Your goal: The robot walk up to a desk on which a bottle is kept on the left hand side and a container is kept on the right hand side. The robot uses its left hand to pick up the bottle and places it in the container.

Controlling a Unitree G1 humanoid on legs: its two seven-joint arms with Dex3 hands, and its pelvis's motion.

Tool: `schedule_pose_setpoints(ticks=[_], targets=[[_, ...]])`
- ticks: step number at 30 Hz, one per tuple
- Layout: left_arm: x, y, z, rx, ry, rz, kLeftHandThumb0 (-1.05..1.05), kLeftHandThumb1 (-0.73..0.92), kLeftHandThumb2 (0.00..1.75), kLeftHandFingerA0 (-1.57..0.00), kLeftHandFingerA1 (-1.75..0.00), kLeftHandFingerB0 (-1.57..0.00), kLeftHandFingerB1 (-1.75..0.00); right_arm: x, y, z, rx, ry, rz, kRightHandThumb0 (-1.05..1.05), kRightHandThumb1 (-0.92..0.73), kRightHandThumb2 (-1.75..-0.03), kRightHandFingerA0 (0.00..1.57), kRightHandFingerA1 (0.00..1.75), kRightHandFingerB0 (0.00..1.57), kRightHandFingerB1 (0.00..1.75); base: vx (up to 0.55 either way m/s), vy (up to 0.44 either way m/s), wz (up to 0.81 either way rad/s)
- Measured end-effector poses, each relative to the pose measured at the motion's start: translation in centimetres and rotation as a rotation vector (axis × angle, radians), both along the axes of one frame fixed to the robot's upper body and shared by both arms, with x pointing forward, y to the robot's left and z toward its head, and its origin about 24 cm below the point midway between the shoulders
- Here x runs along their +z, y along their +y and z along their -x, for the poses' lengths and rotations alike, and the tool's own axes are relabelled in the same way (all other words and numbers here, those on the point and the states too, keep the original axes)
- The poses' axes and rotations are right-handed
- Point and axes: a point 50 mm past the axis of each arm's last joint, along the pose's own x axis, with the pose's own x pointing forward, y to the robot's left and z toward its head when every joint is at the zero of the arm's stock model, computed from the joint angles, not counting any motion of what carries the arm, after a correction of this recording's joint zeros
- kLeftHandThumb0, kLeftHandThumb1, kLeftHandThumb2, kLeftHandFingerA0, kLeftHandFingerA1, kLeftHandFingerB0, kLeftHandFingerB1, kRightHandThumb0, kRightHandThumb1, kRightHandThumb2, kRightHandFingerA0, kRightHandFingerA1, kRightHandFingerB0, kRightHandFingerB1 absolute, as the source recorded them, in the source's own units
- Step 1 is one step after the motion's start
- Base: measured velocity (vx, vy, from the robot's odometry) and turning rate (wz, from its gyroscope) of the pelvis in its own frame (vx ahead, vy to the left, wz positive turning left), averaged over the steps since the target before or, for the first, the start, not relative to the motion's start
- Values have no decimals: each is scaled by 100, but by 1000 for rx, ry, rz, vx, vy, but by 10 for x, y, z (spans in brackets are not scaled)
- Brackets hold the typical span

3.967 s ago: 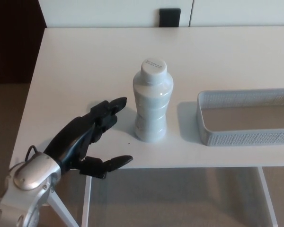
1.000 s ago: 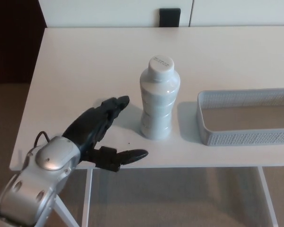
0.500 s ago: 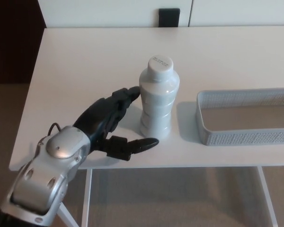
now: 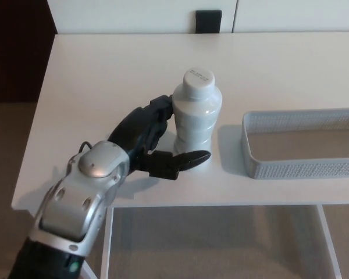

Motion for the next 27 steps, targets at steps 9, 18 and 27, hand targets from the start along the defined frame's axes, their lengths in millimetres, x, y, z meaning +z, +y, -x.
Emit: schedule_pose_setpoints(ticks=[9, 18, 27], targets=[[-2, -20, -20, 36, 9, -50, -62, 39, 73, -9, -33, 0, -4, 2, 2, -2, 4, -12, -5, -26, -70, -61, 43, 49, 45, 49, 0, 0, 0], [-12, -42, -34, 79, 21, -127, -24, 76, 62, -121, -83, -27, -34, 3, 4, -5, 6, -25, -12, -30, -69, -60, 48, 53, 46, 50, 0, 0, 0], [-15, -56, -44, 159, -35, -159, -18, 71, 86, -119, -127, -87, -106, 9, 8, -11, 24, -55, -15, -27, -70, -60, 51, 53, 48, 50, 0, 0, 0]])
